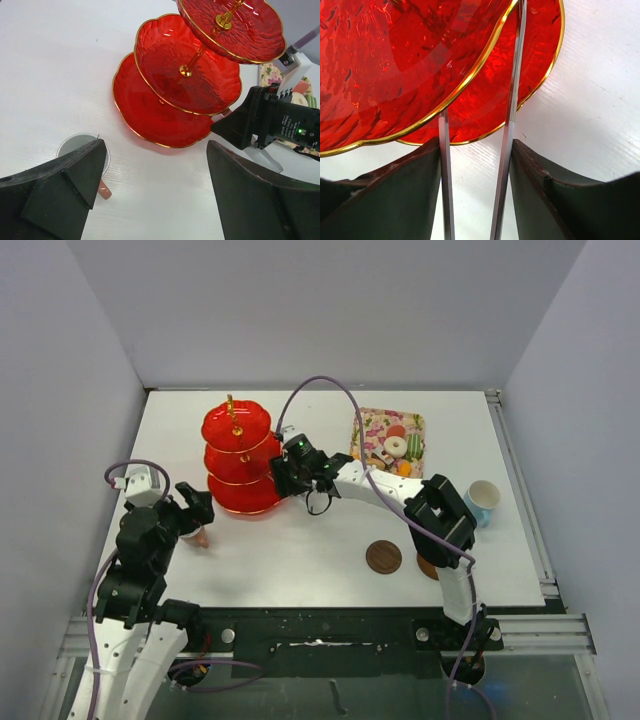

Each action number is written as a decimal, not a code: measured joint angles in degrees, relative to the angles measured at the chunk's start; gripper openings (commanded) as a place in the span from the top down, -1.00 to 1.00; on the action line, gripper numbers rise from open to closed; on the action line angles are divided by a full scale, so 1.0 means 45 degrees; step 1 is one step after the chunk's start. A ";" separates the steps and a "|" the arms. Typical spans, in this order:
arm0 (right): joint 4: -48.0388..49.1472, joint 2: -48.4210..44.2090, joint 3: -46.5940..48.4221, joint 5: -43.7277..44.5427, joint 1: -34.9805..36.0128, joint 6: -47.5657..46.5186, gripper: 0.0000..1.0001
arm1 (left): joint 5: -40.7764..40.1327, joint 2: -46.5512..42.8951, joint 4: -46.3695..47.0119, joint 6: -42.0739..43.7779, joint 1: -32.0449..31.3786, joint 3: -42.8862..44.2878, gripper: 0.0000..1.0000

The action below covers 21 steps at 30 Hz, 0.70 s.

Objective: Serve the afternoon tea
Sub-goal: Place the desert on the desert table.

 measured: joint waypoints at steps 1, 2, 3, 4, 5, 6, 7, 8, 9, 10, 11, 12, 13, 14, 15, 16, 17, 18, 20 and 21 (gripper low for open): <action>-0.0053 0.0000 0.0044 0.0000 -0.0005 0.0010 -0.05 | 0.0005 -0.0010 0.0000 0.0000 0.0000 0.0000 -0.61; -0.0083 0.0000 0.0083 0.0000 -0.0005 0.0029 -0.05 | 0.0005 -0.0019 0.0005 0.0000 0.0000 0.0000 -0.61; -0.0112 0.0000 0.0107 0.0005 -0.0005 0.0053 -0.07 | 0.0000 -0.0029 0.0005 0.0000 0.0000 0.0000 -0.61; -0.0136 0.0000 0.0117 0.0005 -0.0005 0.0073 -0.07 | 0.0000 -0.0044 0.0000 0.0000 0.0000 0.0000 -0.61; -0.0170 0.0000 0.0117 0.0005 -0.0005 0.0097 -0.07 | 0.0000 -0.0058 0.0000 0.0000 0.0000 0.0000 -0.61; -0.0209 0.0000 0.0117 0.0005 -0.0005 0.0102 -0.07 | 0.0005 -0.0068 0.0005 0.0000 0.0000 0.0000 -0.61; -0.0253 0.0000 0.0117 0.0000 -0.0005 0.0107 -0.07 | 0.0005 -0.0068 0.0005 0.0000 0.0000 0.0000 -0.61; -0.0272 0.0000 0.0117 0.0000 -0.0005 0.0107 -0.08 | 0.0005 -0.0068 0.0005 0.0000 0.0000 -0.0005 -0.61; -0.0277 -0.0005 0.0117 0.0000 -0.0005 0.0117 -0.08 | 0.0005 -0.0068 0.0005 0.0000 0.0000 -0.0005 -0.61; -0.0272 -0.0010 0.0117 0.0000 -0.0005 0.0155 -0.09 | 0.0005 -0.0068 0.0005 0.0000 0.0000 -0.0010 -0.61; -0.0272 -0.0019 0.0117 0.0000 -0.0005 0.0189 -0.09 | 0.0005 -0.0068 0.0005 0.0000 0.0000 -0.0015 -0.61; -0.0267 -0.0039 0.0117 0.0000 -0.0005 0.0219 -0.09 | 0.0005 -0.0068 0.0010 0.0000 0.0000 -0.0024 -0.61; -0.0267 -0.0073 0.0117 0.0005 -0.0005 0.0253 -0.09 | 0.0005 -0.0068 0.0005 0.0000 0.0000 -0.0024 -0.61; -0.0272 -0.0112 0.0117 0.0005 -0.0010 0.0287 -0.09 | 0.0005 -0.0068 0.0005 0.0000 0.0000 -0.0024 -0.61; -0.0272 -0.0146 0.0117 0.0015 -0.0010 0.0296 -0.09 | 0.0005 -0.0068 0.0005 0.0000 0.0000 -0.0024 -0.61; -0.0277 -0.0180 0.0117 0.0019 -0.0010 0.0311 -0.09 | 0.0005 -0.0068 0.0005 0.0000 0.0000 -0.0024 -0.61; -0.0306 -0.0204 0.0117 0.0019 -0.0015 0.0330 -0.09 | 0.0005 -0.0068 0.0010 0.0000 0.0000 -0.0024 -0.61; -0.0345 -0.0223 0.0117 0.0019 -0.0015 0.0340 -0.09 | 0.0005 -0.0068 0.0005 0.0000 0.0000 -0.0024 -0.61; -0.0461 -0.0267 0.0117 0.0019 -0.0015 0.0350 -0.09 | 0.0005 -0.0068 0.0010 0.0000 0.0000 -0.0024 -0.61; -0.0549 -0.0301 0.0117 0.0019 -0.0015 0.0355 -0.09 | 0.0005 -0.0068 0.0005 0.0000 0.0005 -0.0024 -0.61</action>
